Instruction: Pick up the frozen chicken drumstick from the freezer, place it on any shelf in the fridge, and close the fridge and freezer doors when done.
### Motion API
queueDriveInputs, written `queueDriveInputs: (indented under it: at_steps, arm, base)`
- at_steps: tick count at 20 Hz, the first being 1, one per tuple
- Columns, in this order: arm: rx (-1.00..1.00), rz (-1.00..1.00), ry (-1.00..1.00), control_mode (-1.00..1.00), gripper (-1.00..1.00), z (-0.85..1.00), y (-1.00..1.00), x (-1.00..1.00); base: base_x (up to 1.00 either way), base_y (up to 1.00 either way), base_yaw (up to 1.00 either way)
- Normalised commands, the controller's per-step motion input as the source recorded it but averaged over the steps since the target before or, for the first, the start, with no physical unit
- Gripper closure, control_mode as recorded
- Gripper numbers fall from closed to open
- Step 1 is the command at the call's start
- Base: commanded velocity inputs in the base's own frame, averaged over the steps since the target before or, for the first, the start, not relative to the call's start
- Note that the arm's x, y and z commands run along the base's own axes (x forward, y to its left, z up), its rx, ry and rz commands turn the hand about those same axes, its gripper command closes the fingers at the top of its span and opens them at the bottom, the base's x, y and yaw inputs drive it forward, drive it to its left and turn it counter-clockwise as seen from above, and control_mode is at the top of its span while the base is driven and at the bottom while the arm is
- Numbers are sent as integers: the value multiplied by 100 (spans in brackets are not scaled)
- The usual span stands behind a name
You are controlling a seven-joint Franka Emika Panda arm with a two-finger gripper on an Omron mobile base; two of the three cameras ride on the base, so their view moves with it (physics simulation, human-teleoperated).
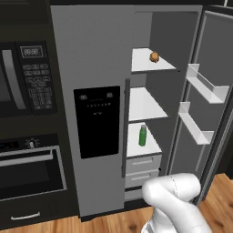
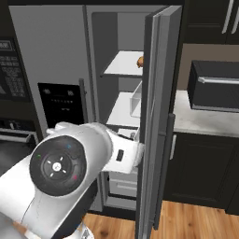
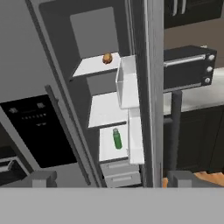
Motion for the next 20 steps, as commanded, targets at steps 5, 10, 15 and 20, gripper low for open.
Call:
queueDriveInputs:
  at_steps: [5,10,15,20]
  arm:
    - [2,0,0,-100,-100,-13,-100,56]
    - [1,0,0,-100,-100,-43,-89,78]
    - [6,0,-7,-100,-100,-67,-52,92]
    - [11,-1,-1,-100,-100,-21,-59,88]
  base:
    - [0,0,0]
    - [0,0,0]
    - [0,0,0]
    - [0,0,0]
